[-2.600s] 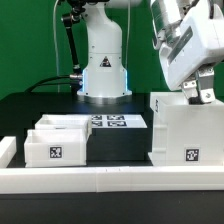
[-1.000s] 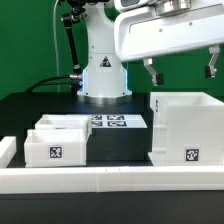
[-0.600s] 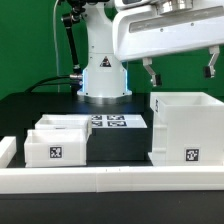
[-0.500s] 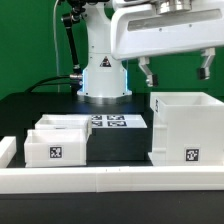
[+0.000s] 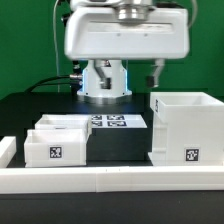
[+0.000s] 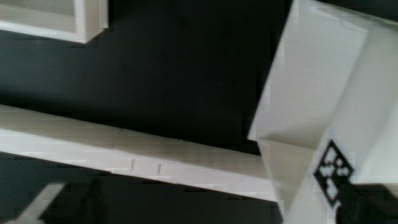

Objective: Assemble drawer

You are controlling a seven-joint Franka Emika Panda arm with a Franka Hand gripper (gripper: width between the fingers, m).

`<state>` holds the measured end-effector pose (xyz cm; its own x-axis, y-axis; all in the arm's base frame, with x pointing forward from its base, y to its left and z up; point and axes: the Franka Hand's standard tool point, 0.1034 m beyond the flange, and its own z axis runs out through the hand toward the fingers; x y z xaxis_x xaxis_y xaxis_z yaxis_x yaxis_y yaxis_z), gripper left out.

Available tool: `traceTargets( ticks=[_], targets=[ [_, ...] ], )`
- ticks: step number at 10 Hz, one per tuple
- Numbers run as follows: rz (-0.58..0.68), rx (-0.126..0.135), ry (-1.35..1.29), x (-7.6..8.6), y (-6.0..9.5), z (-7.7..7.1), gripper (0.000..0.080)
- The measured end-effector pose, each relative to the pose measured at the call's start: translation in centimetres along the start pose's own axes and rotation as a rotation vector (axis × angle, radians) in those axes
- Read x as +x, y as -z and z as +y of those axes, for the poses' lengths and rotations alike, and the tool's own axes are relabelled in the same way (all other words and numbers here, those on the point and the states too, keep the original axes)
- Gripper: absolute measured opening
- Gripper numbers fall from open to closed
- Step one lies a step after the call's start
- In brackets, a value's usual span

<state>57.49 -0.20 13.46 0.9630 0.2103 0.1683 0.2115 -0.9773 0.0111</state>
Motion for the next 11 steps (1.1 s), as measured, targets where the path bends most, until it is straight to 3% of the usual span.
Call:
traceTargets(
  ticks=[3, 4, 5, 6, 11],
  targets=[
    [-0.036, 0.014, 0.001, -0.3, -0.1, -0.3, 0.0649],
    [-0.092, 0.031, 0.037, -1.1, -0.5, -0.1, 0.0649],
    [-0.177, 0.046, 0.067, -2.0, -1.0, 1.6, 0.0649],
    [-0.202, 0.044, 0.055, -2.4, -1.4, 3.3, 0.0649],
    [-0.197, 0.017, 0.050, -4.6, -4.5, 6.6, 0.0649]
  ],
)
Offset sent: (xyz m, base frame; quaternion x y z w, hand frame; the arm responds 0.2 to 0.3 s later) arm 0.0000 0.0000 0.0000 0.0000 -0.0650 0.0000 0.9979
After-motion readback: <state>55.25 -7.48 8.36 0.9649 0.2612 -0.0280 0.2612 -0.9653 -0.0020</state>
